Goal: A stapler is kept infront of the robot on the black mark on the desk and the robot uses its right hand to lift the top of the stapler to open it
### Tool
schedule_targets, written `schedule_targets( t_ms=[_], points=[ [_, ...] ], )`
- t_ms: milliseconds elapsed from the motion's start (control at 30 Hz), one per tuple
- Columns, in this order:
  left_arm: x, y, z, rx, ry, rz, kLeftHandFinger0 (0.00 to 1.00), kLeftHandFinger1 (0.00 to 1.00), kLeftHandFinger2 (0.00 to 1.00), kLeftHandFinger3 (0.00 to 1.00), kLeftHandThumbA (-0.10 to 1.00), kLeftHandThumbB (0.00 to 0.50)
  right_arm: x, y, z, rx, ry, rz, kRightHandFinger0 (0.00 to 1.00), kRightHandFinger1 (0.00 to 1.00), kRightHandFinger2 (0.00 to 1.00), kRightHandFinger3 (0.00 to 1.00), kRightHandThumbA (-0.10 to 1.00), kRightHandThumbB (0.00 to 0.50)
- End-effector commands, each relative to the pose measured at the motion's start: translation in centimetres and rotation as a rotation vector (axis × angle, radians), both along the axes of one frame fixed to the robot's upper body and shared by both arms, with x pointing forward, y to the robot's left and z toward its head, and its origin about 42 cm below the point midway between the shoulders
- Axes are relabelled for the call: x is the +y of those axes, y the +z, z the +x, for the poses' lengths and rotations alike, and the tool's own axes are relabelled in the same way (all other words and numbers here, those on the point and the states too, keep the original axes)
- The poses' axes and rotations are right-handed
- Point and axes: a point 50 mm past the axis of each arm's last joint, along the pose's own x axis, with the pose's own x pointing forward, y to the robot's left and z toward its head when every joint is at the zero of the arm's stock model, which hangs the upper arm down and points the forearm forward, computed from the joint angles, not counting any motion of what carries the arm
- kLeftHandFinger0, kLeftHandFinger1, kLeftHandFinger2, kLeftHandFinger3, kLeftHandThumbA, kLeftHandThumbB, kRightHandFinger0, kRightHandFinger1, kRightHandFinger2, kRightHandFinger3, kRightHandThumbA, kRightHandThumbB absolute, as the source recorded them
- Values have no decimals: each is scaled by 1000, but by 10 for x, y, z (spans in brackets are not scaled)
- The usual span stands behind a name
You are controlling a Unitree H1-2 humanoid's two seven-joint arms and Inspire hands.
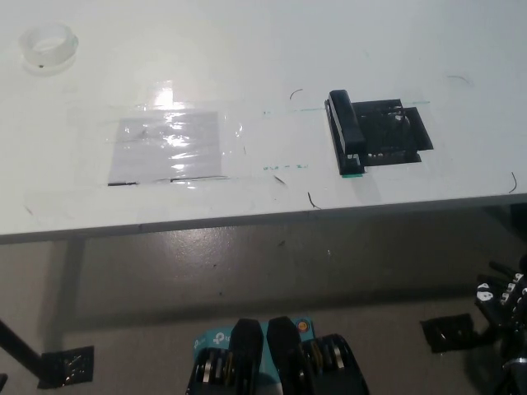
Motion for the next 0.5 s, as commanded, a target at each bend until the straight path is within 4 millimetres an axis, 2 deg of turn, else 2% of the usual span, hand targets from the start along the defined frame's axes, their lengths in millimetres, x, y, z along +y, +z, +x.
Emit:
schedule_targets(
  t_ms=[0, 67, 133, 167, 233, 333, 467],
  points=[
    [19, 18, 8, -37, -19, 51, 339, 408, 597, 721, 1000, 222, -6, 39, 18, -276, -2, -129, 370, 415, 476, 645, 424, 93],
    [19, 18, 9, -29, -20, 61, 370, 442, 640, 769, 1000, 211, -5, 40, 17, -267, 6, -129, 371, 413, 475, 650, 372, 79],
    [19, 18, 9, -30, -18, 57, 363, 439, 637, 758, 1000, 203, -4, 40, 17, -268, 12, -124, 370, 413, 488, 658, 318, 69],
    [20, 16, 8, -33, -21, 59, 379, 441, 628, 751, 1000, 215, -4, 41, 16, -270, 22, -117, 374, 405, 485, 636, 192, 43],
    [19, 17, 8, -33, -16, 56, 361, 437, 621, 739, 1000, 215, -3, 41, 16, -267, 26, -108, 365, 386, 474, 602, 44, 34],
    [17, 21, 8, -35, -16, 63, 313, 413, 615, 736, 1000, 212, -3, 41, 16, -252, 29, -124, 378, 393, 473, 588, 39, 28],
    [18, 21, 10, -32, -14, 66, 368, 449, 632, 749, 1000, 200, -2, 43, 16, -253, 26, -123, 357, 376, 466, 572, 39, 25]
  ],
)
